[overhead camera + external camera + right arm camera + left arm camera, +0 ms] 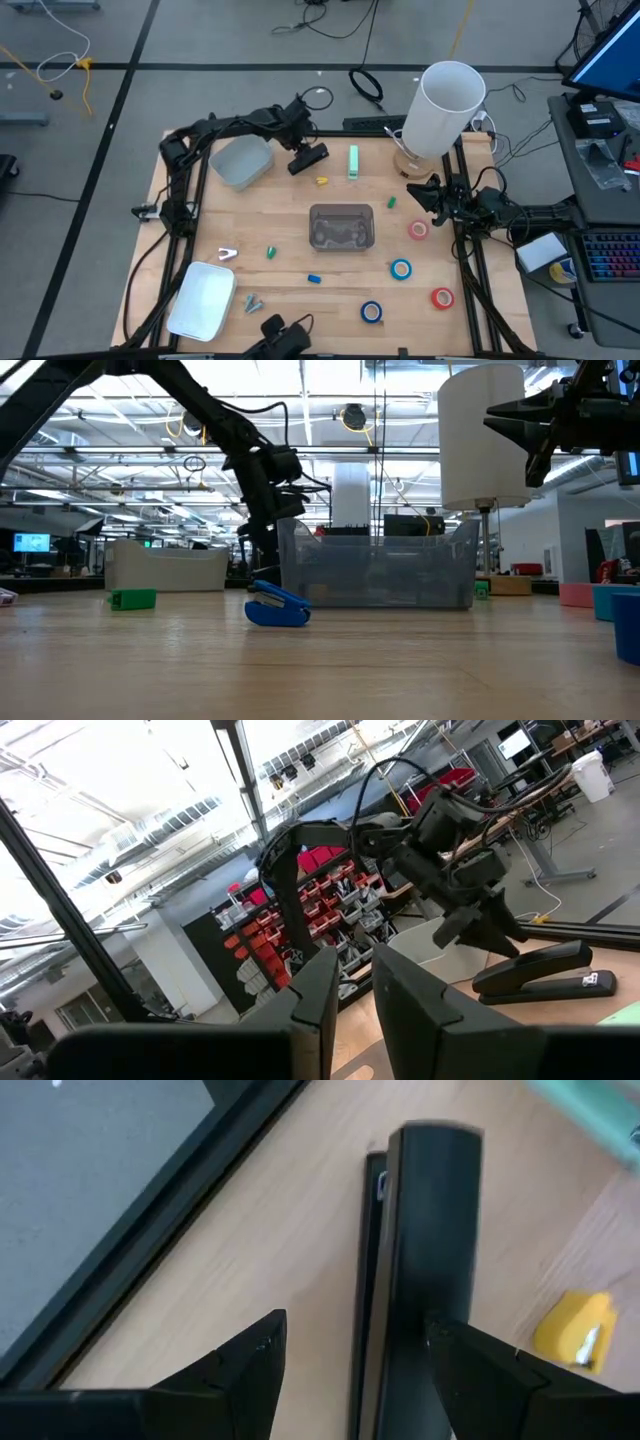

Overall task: Pick and place Stapler, Stapler remover, tape
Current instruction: Put the large black stapler into the white bin

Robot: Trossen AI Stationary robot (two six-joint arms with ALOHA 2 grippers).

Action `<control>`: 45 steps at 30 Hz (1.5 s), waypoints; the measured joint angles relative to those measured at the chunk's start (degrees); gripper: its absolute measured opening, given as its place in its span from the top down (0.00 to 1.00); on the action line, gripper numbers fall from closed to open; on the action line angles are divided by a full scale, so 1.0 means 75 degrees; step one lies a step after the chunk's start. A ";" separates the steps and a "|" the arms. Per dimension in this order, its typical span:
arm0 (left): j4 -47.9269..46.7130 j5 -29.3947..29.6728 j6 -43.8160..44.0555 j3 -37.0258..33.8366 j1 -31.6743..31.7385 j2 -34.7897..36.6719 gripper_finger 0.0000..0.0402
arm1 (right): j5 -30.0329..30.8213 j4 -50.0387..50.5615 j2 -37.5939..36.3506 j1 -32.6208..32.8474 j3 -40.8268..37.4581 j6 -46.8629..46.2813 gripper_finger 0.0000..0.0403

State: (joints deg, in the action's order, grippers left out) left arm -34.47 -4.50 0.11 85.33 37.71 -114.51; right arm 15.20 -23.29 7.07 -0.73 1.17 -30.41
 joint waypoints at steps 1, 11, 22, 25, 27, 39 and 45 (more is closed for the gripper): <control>-0.0129 -0.0025 -0.0041 0.0226 -0.0006 -0.0115 0.42 | 0.0000 0.0005 0.0000 0.0000 0.0000 -0.0008 0.85; -0.1865 0.0004 -0.0325 0.1917 -0.0133 -0.0834 0.42 | -0.0003 0.0003 0.0003 0.0000 0.0000 -0.0052 0.85; -0.2456 0.0002 -0.0142 0.1937 -0.0299 -0.0986 0.42 | 0.0217 0.0015 0.0009 0.0000 0.0000 0.0002 0.85; -0.2475 0.0010 -0.0142 0.1937 -0.0343 -0.1074 0.42 | 0.0359 0.0060 0.0011 0.0000 0.0000 -0.0006 0.85; -0.2461 0.0073 -0.0144 0.1937 -0.0346 -0.1111 0.42 | 0.0370 0.0137 0.0009 0.0000 0.0000 -0.0041 0.85; -0.2480 0.0319 -0.0140 0.1939 -0.0406 -0.1363 0.42 | 0.0370 0.0289 0.0012 0.0000 0.0000 -0.0053 0.85; -0.2533 0.0205 -0.0146 0.1937 -0.0445 -0.1728 0.42 | 0.0364 0.0291 0.0012 0.0000 0.0000 -0.0055 0.85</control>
State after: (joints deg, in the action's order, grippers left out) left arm -53.47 -2.96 -0.99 99.85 34.37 -127.48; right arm 17.93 -21.10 7.16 -0.73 1.17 -30.83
